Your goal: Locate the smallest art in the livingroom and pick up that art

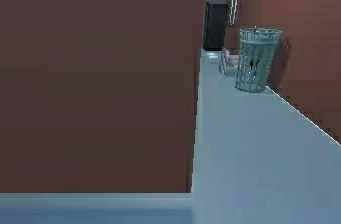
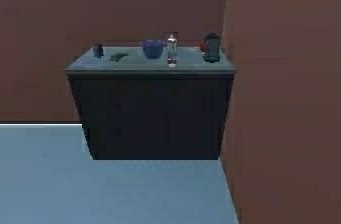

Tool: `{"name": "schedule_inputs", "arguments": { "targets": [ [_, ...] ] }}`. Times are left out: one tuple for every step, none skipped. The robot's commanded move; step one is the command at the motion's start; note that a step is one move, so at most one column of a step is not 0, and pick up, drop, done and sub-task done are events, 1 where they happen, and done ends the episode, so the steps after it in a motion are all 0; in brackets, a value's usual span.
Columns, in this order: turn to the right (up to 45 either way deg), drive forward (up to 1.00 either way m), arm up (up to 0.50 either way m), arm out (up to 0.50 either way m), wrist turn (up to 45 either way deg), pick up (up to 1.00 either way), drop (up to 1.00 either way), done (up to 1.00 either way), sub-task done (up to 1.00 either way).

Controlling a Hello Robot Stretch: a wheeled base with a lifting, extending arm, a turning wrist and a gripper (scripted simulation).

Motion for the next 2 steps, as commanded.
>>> {"name": "schedule_inputs", "arguments": {
  "targets": [
    [-45.0,0.0,0.0,0.0,0.0,0.0,0.0,0.0,0.0],
    [-27.0,0.0,0.0,0.0,0.0,0.0,0.0,0.0,0.0]
  ]
}}
